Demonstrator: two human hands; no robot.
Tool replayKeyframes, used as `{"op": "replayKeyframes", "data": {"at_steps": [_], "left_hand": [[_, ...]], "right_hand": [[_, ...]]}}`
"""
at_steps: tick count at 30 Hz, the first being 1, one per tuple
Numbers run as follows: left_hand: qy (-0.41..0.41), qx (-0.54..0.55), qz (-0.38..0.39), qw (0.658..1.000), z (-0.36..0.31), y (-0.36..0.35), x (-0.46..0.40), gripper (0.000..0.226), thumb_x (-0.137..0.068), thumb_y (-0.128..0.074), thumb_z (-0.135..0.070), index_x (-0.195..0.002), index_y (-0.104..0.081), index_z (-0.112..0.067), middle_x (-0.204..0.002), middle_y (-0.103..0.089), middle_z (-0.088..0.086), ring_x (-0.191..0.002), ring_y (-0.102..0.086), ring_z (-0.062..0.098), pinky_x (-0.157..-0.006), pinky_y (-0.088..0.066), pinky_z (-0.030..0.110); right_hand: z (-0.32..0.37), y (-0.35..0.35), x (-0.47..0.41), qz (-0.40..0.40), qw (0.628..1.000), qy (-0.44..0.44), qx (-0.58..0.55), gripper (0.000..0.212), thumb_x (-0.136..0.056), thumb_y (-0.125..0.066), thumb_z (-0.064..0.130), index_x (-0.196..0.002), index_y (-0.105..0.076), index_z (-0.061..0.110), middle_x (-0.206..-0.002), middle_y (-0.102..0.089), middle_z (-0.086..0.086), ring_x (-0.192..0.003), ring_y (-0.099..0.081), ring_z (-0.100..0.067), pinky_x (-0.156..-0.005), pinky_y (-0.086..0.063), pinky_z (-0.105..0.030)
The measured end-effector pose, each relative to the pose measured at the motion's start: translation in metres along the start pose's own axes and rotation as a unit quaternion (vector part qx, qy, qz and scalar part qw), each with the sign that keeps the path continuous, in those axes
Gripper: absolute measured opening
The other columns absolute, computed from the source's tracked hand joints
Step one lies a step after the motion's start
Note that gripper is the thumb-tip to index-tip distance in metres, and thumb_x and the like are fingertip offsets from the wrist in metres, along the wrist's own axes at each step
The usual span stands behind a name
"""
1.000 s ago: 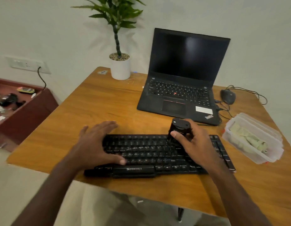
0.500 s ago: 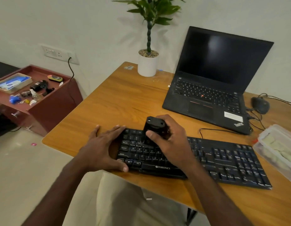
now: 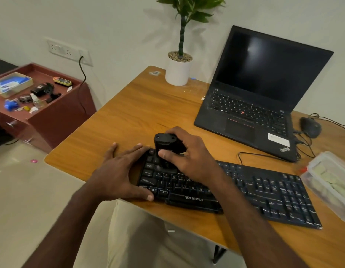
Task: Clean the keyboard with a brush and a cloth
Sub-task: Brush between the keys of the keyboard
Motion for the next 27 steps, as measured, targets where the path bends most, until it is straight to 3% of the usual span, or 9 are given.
{"op": "replayKeyframes", "data": {"at_steps": [4, 10, 14, 17, 19, 24, 27], "left_hand": [[-0.002, -0.004, 0.002, 1.000, 0.000, 0.000, -0.001, 0.134, -0.047, -0.045, -0.104, -0.157, -0.006, -0.037, -0.151, -0.008, -0.024, -0.138, 0.005, -0.015, -0.120, 0.021, 0.039], [-0.013, 0.003, -0.009, 1.000, 0.000, 0.000, -0.001, 0.129, -0.050, -0.050, -0.101, -0.156, -0.015, -0.036, -0.161, -0.026, -0.013, -0.142, -0.009, -0.011, -0.122, 0.013, 0.046], [0.008, -0.007, 0.003, 1.000, 0.003, -0.001, -0.002, 0.135, -0.047, -0.045, -0.104, -0.157, -0.007, -0.036, -0.164, -0.018, -0.009, -0.142, -0.004, -0.009, -0.122, 0.015, 0.044], [0.019, 0.001, 0.012, 1.000, 0.003, 0.000, -0.002, 0.130, -0.045, -0.045, -0.104, -0.151, 0.004, -0.046, -0.164, -0.015, -0.010, -0.140, -0.002, -0.008, -0.121, 0.018, 0.042], [0.016, -0.001, 0.013, 1.000, 0.004, -0.001, -0.002, 0.131, -0.045, -0.045, -0.104, -0.152, 0.001, -0.045, -0.165, -0.014, -0.009, -0.142, -0.003, -0.007, -0.121, 0.018, 0.043], [-0.008, 0.002, -0.007, 1.000, 0.003, -0.002, -0.002, 0.124, -0.051, -0.051, -0.101, -0.153, -0.022, -0.036, -0.158, -0.033, -0.013, -0.140, -0.021, -0.007, -0.122, 0.012, 0.047], [-0.013, -0.001, -0.011, 1.000, 0.001, 0.000, -0.002, 0.126, -0.051, -0.050, -0.102, -0.153, -0.024, -0.034, -0.156, -0.037, -0.015, -0.137, -0.025, -0.008, -0.123, 0.012, 0.046]], "right_hand": [[0.005, 0.004, -0.004, -0.034, 0.998, 0.014, -0.043, 0.025, -0.092, -0.073, 0.022, -0.112, -0.060, 0.017, -0.097, -0.064, 0.004, -0.086, -0.064, -0.012, -0.069, -0.055, -0.023], [0.009, -0.026, -0.011, -0.016, 0.996, 0.038, -0.074, 0.028, -0.090, -0.075, 0.021, -0.115, -0.063, 0.015, -0.101, -0.067, 0.002, -0.094, -0.066, -0.017, -0.078, -0.059, -0.037], [0.001, -0.014, -0.009, 0.007, 0.998, 0.032, -0.060, 0.026, -0.089, -0.076, 0.020, -0.112, -0.063, 0.017, -0.098, -0.066, 0.004, -0.091, -0.065, -0.019, -0.077, -0.057, -0.042], [0.000, -0.004, -0.011, 0.019, 0.998, 0.030, -0.049, 0.026, -0.088, -0.077, 0.020, -0.111, -0.064, 0.020, -0.097, -0.066, 0.006, -0.089, -0.064, -0.017, -0.074, -0.055, -0.031], [0.004, -0.003, -0.013, 0.002, 0.997, 0.037, -0.070, 0.026, -0.088, -0.077, 0.017, -0.110, -0.064, 0.017, -0.095, -0.065, 0.009, -0.087, -0.063, -0.013, -0.072, -0.052, -0.023], [0.012, -0.027, -0.017, 0.017, 0.995, 0.057, -0.076, 0.027, -0.086, -0.079, 0.018, -0.109, -0.065, 0.015, -0.097, -0.066, 0.004, -0.089, -0.064, -0.019, -0.076, -0.057, -0.036], [0.012, -0.030, -0.021, 0.013, 0.996, 0.058, -0.068, 0.028, -0.086, -0.080, 0.020, -0.109, -0.065, 0.017, -0.099, -0.067, 0.006, -0.092, -0.065, -0.019, -0.079, -0.057, -0.041]]}}
Point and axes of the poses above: each hand's wrist, its own x-axis away from the middle knuckle, its own y-axis out of the back of the hand, z = x × y, the point moved 7 cm from there along -x, towards the middle knuckle
